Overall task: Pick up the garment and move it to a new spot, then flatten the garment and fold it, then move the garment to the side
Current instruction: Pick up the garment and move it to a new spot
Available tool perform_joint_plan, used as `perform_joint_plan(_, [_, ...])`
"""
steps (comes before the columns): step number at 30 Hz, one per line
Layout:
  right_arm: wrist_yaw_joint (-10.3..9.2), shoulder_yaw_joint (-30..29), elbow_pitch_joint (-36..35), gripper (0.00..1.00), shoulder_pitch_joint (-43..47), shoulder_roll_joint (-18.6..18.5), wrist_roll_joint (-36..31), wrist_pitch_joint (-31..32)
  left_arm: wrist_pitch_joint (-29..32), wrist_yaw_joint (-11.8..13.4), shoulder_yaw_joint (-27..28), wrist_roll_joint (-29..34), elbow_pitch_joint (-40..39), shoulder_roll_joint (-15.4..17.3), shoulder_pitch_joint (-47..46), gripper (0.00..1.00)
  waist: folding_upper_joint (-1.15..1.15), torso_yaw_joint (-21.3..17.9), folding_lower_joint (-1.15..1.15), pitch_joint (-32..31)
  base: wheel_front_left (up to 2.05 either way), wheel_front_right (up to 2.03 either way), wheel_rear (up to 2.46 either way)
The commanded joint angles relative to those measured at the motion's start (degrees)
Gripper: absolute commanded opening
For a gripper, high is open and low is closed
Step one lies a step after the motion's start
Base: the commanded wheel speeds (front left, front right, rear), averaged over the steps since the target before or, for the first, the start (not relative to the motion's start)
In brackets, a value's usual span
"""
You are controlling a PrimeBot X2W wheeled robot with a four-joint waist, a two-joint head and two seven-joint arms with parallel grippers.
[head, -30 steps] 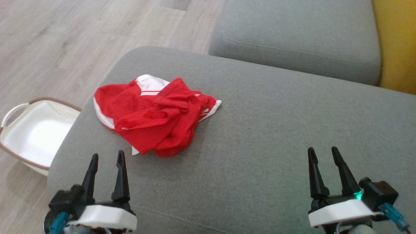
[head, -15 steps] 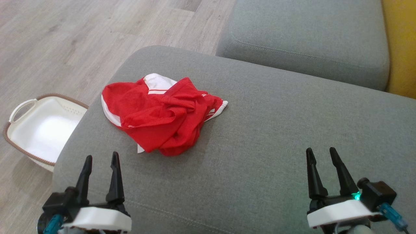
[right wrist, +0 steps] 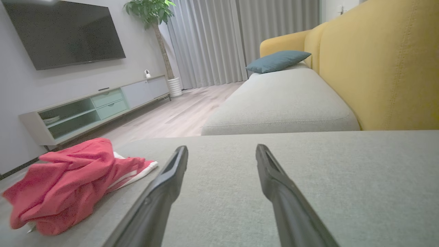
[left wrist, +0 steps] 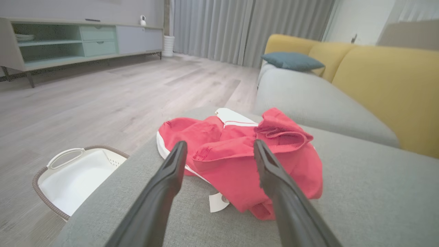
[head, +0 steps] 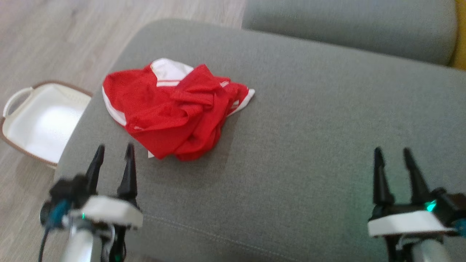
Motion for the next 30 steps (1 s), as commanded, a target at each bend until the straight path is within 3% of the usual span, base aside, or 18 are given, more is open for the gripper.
perform_joint_plan(1, [0.23, 0.01, -2.75, 1.00, -3.91, -0.52, -1.10, -0.61, 0.91, -0.77, 1.25, 0.82, -0.02, 1.66, -5.77, 1.00, 0.00, -0.16, 0.00, 3.59, 0.00, 0.00, 0.00])
perform_joint_plan(7, [0.23, -5.19, -6.44, 1.00, -6.22, -0.52, -5.41, -0.05, 11.17, -3.83, -2.48, -0.68, 10.96, 6.44, -19.97, 1.00, 0.00, -0.74, 0.00, 10.12, 0.00, 0.00, 0.00])
perform_joint_plan(11, [0.23, -7.13, -9.05, 1.00, -6.97, -0.52, -6.59, 1.40, 16.22, -4.46, -5.11, -2.23, 17.15, 9.44, -26.60, 1.00, 0.00, -1.34, 0.00, 12.95, 0.00, 0.00, 0.00])
perform_joint_plan(20, [0.23, -7.90, -13.17, 1.00, -7.30, -0.52, -7.60, 3.60, 20.48, -4.65, -15.33, -8.15, 27.53, 13.61, -36.47, 1.00, 0.00, -2.35, 0.00, 17.14, 0.00, 0.00, 0.00])
perform_joint_plan(26, [0.23, -8.06, -14.35, 1.00, -7.42, -0.52, -7.85, 4.24, 21.03, -4.66, -19.75, -11.62, 33.33, 14.53, -40.35, 1.00, 0.00, -2.67, 0.00, 18.31, 0.00, 0.00, 0.00])
perform_joint_plan(27, [0.23, -8.05, -14.39, 1.00, -7.44, -0.52, -7.84, 4.27, 20.79, -4.66, -20.17, -12.16, 34.03, 14.51, -40.81, 0.43, 0.00, -2.75, 0.00, 18.36, 0.00, 0.00, 0.00])
perform_joint_plan(28, [0.23, -8.04, -14.38, 1.00, -7.44, -0.52, -7.81, 4.28, 20.24, -4.66, -20.51, -12.56, 34.57, 14.54, -41.20, 0.00, 0.00, -2.84, 0.00, 18.35, 0.00, 0.00, 0.00])
perform_joint_plan(30, [0.23, -8.01, -14.16, 1.00, -7.47, -0.52, -7.63, 4.19, 18.78, -4.66, -20.60, -13.10, 35.61, 14.79, -41.89, 0.00, 0.00, -3.05, 0.00, 18.13, 0.00, 0.00, 0.00])
